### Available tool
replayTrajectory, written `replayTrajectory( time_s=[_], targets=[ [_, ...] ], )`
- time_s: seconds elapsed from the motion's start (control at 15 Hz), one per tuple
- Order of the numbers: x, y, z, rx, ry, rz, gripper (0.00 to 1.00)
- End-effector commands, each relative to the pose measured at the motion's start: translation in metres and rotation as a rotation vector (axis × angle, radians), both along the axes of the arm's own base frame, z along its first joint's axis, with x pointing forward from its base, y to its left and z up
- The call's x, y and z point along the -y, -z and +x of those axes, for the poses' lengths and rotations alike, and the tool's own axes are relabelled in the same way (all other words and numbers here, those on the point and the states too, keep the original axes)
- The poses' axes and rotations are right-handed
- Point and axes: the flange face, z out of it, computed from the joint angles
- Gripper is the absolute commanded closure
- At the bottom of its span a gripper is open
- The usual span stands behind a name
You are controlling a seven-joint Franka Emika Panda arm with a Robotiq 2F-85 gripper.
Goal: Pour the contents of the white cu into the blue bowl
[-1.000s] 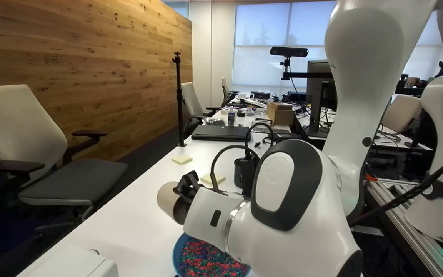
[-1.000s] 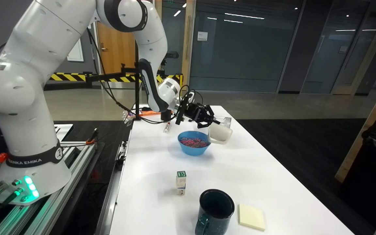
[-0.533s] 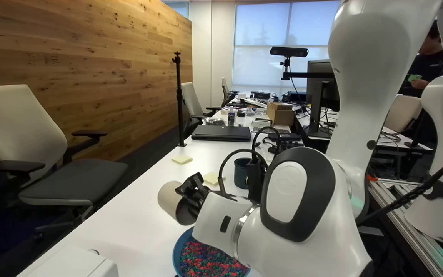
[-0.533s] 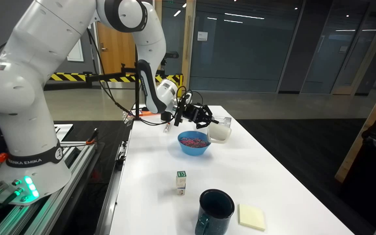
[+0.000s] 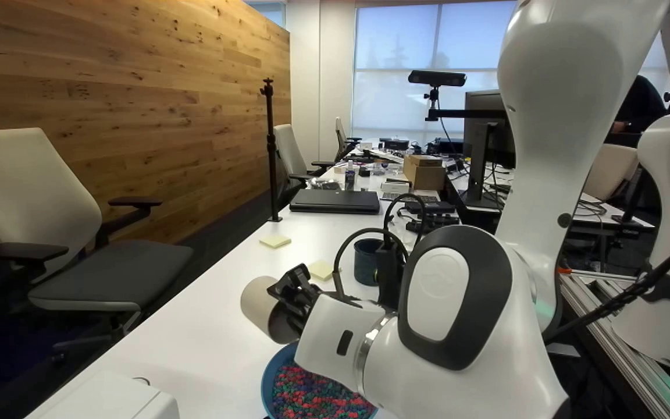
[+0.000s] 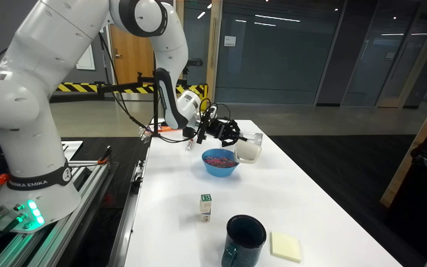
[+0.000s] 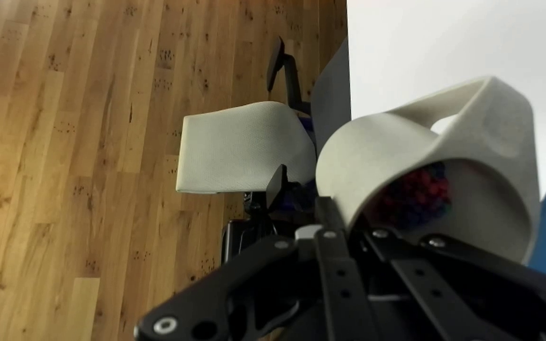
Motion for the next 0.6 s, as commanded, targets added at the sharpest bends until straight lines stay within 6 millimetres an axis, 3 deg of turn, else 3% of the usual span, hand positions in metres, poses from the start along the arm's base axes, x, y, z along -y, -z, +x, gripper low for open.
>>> replayTrajectory(
  time_s=[0.0,0.53],
  targets=[
    [-0.002,0.003,-0.004,0.083,-0.022,-0.034,0.99],
    [-0.003,0.022,-0.011,0.208,-0.045,-0.114,0.99]
  ],
)
